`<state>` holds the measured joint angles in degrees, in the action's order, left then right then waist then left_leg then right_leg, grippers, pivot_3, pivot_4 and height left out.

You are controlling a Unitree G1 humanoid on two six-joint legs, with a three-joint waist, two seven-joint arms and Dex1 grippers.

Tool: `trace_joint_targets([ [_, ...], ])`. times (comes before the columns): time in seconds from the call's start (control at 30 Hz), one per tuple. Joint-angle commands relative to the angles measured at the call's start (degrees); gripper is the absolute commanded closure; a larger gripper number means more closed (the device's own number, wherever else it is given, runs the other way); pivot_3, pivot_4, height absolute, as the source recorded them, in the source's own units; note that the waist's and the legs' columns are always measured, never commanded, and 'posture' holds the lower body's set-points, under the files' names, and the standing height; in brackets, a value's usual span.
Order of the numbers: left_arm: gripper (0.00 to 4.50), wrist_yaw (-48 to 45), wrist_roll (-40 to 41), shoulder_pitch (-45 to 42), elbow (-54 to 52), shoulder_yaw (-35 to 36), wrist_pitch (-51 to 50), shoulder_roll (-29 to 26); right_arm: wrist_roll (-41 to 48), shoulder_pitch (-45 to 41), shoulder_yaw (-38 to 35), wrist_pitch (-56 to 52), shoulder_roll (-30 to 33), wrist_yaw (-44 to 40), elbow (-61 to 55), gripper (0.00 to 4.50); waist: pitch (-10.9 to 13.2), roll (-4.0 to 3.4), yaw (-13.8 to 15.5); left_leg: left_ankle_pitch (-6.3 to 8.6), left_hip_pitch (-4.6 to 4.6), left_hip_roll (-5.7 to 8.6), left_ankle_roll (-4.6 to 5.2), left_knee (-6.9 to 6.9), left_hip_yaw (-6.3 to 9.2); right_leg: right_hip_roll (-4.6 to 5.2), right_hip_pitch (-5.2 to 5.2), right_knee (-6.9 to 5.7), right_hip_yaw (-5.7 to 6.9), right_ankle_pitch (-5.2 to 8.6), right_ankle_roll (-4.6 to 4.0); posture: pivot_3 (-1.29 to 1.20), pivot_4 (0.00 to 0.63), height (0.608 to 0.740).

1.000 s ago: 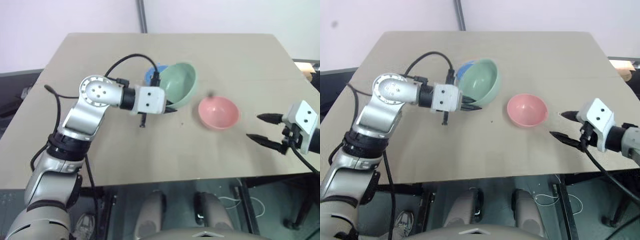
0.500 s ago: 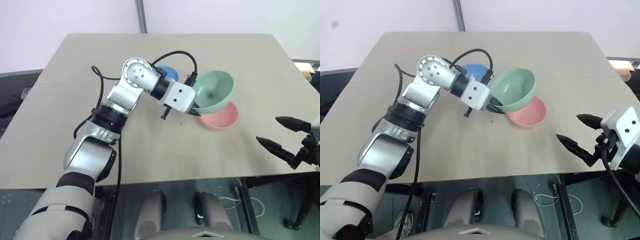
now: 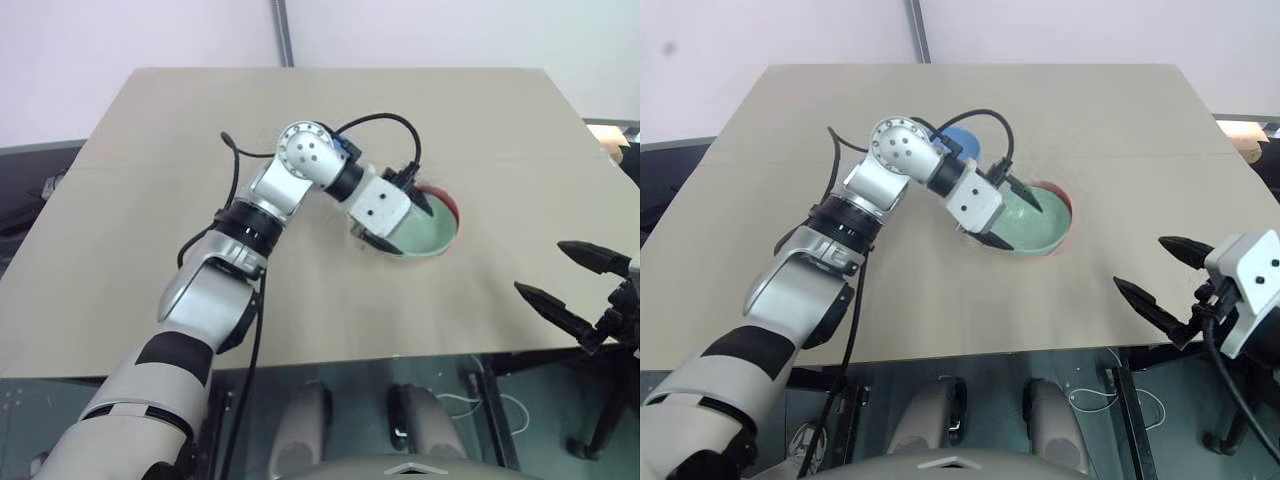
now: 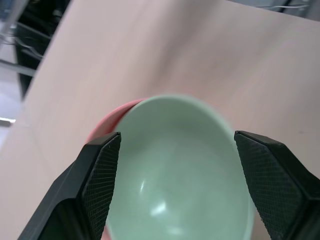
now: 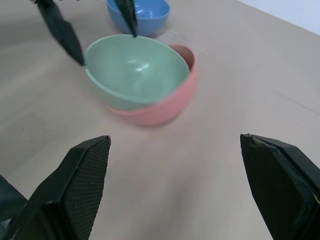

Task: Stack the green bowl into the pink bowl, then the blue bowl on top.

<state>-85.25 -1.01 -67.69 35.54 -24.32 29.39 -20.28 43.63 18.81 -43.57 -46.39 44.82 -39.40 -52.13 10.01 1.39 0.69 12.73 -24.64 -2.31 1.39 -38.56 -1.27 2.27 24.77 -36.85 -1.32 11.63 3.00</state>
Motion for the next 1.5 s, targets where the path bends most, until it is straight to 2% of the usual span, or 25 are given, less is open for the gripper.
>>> trace_joint_targets([
  [0.03, 0.94, 4.6, 0.8, -2.3, 0.4, 5.7, -5.3, -3.9, -1.7, -1.6, 2.0, 2.8, 1.4, 0.4, 1.5, 0.0, 0.0, 0.0, -0.1, 0.0, 0.0, 0.0, 0.0, 0.0, 0.0, 0.0, 0.01, 0.0, 0.0, 0.0, 0.0, 0.0, 0.15, 0.74],
  [0.17, 0.94, 9.4, -1.5, -3.5, 2.4, 8.6, -12.7, -9.7, -3.3, -3.7, 5.5, 4.7, 1.8, 0.4, 3.4, 0.0, 0.0, -0.01, -0.6, 0.0, 0.03, -0.06, 0.0, 0.02, 0.02, -0.08, 0.02, -0.03, 0.0, 0.0, 0.0, 0.0, 0.15, 0.74],
  [0.27, 0.94, 15.6, -7.4, -2.9, 5.9, 8.0, -15.4, -14.3, -4.3, -6.3, 8.9, 6.2, 2.2, 0.0, 5.6, 0.0, 0.0, -0.01, -0.6, 0.0, 0.03, -0.05, 0.0, 0.02, 0.02, -0.07, -0.01, -0.02, 0.01, 0.0, 0.01, 0.0, 0.15, 0.74],
  [0.33, 0.94, 19.5, -11.0, -2.2, 8.0, 6.8, -17.0, -15.4, -5.1, -7.9, 10.8, 7.1, 2.5, -0.2, 6.9, 0.0, 0.0, 0.01, -0.4, 0.0, 0.03, -0.04, 0.0, 0.01, 0.01, -0.06, 0.0, -0.02, 0.0, 0.0, 0.01, 0.0, 0.15, 0.74],
  [0.47, 0.94, 25.9, -15.7, -0.6, 12.0, 5.0, -20.5, -14.1, -6.0, -10.7, 14.0, 8.3, 3.1, -0.8, 8.8, 0.0, 0.0, 0.01, 0.3, 0.0, -0.01, -0.03, 0.0, 0.01, 0.02, -0.06, 0.0, -0.01, 0.03, 0.0, 0.01, 0.0, 0.15, 0.74],
  [0.67, 0.94, 38.1, -23.0, -1.3, 22.3, 1.3, -21.4, -8.6, -7.0, -12.1, 15.3, 9.4, 4.0, -1.7, 10.7, 0.0, 0.0, 0.04, 0.2, 0.0, -0.08, 0.0, 0.0, 0.0, 0.03, -0.06, 0.01, 0.02, 0.01, -0.12, 0.18, 0.0, 0.15, 0.74],
  [0.77, 0.94, 41.2, -25.0, -2.5, 26.1, 0.2, -20.7, -6.5, -7.5, -11.8, 15.2, 9.7, 4.0, -1.8, 10.6, 0.0, 0.0, 0.05, 0.0, 0.0, -0.08, 0.0, 0.0, 0.01, 0.03, -0.07, 0.02, 0.01, 0.01, -0.15, 0.21, 0.0, 0.15, 0.74],
  [0.8, 1.46, 42.0, -25.9, -2.8, 26.9, -0.3, -19.6, -6.2, -7.7, -11.6, 15.1, 9.8, 4.0, -1.8, 10.5, 0.0, 0.0, 0.05, 0.0, 0.0, -0.07, -0.01, 0.0, 0.01, 0.03, -0.07, 0.04, 0.01, 0.0, -0.16, 0.18, 0.0, 0.15, 0.74],
  [0.87, 2.19, 42.1, -25.9, -3.3, 27.6, -0.2, -18.6, -5.7, -8.0, -10.8, 14.4, 9.9, 3.9, -1.8, 10.1, 0.0, 0.0, 0.05, 0.0, 0.0, -0.06, -0.01, 0.0, 0.01, 0.03, -0.07, 0.04, 0.0, 0.0, -0.16, 0.18, 0.0, 0.15, 0.74],
  [0.93, 3.21, 42.6, -26.2, -3.7, 28.1, -0.3, -17.7, -5.8, -8.2, -10.1, 13.9, 10.0, 3.7, -1.6, 9.8, 0.0, 0.0, 0.04, 0.1, 0.0, -0.06, -0.01, 0.0, 0.01, 0.03, -0.07, 0.03, -0.01, 0.0, -0.17, 0.16, 0.0, 0.15, 0.74],
  [1.0, 3.92, 43.2, -26.1, -4.0, 28.5, 0.0, -16.6, -5.9, -8.4, -9.5, 13.9, 10.2, 3.5, -1.5, 9.5, 0.0, 0.0, 0.05, 0.1, 0.0, -0.07, -0.01, 0.0, 0.01, 0.02, -0.06, 0.03, 0.0, -0.01, -0.2, 0.11, 0.0, 0.15, 0.74],
  [1.03, 4.4, 43.1, -25.6, -4.0, 28.3, 0.5, -15.5, -6.0, -8.5, -9.3, 13.9, 10.3, 3.5, -1.3, 9.4, 0.0, 0.0, 0.05, 0.1, 0.0, -0.08, -0.01, 0.0, 0.01, 0.02, -0.07, 0.04, 0.0, -0.01, -0.24, 0.06, 0.0, 0.15, 0.74],
  [1.07, 4.48, 42.5, -24.7, -4.0, 27.8, 1.1, -14.5, -6.0, -8.6, -9.2, 14.0, 10.4, 3.4, -1.2, 9.3, 0.0, 0.0, 0.05, 0.1, 0.0, -0.08, -0.01, 0.0, 0.01, 0.01, -0.07, 0.04, 0.0, -0.01, -0.25, 0.04, 0.0, 0.15, 0.74],
  [1.2, 4.48, 26.0, -11.2, -2.3, 16.3, 6.9, -10.4, -4.5, -8.9, -9.2, 13.9, 10.7, 3.4, -1.2, 9.8, 0.0, 0.0, 0.06, 0.3, 0.0, -0.12, -0.01, 0.0, 0.01, 0.02, -0.05, 0.06, 0.0, 0.02, -0.25, -0.02, 0.0, 0.15, 0.74],
  [1.3, 4.48, 14.3, -2.1, -0.3, 2.9, 8.1, -13.9, -3.7, -9.3, -9.8, 14.4, 10.9, 3.6, -1.3, 10.5, 0.0, 0.0, 0.06, 0.2, 0.0, -0.14, 0.02, -0.01, 0.01, 0.0, 0.0, 0.05, 0.03, -0.01, -0.15, -0.21, 0.0, 0.15, 0.74],
  [1.4, 4.48, 8.5, 2.7, 0.3, -6.2, 7.7, -18.3, -3.0, -9.7, -10.4, 15.1, 11.0, 3.5, -1.2, 10.8, 0.0, 0.0, 0.05, 0.0, 0.0, -0.1, 0.03, 0.0, 0.01, -0.03, 0.0, 0.04, 0.02, -0.07, -0.15, -0.21, 0.0, 0.15, 0.74],
  [1.5, 4.48, 3.9, 4.4, 0.3, -10.3, 6.1, -19.9, -2.7, -10.0, -10.6, 15.4, 11.1, 3.2, -1.0, 10.7, 0.0, 0.0, 0.01, -0.3, 0.0, 0.0, 0.01, 0.0, 0.01, -0.03, -0.06, 0.03, -0.05, -0.1, -0.13, -0.2, 0.0, 0.15, 0.74],
])
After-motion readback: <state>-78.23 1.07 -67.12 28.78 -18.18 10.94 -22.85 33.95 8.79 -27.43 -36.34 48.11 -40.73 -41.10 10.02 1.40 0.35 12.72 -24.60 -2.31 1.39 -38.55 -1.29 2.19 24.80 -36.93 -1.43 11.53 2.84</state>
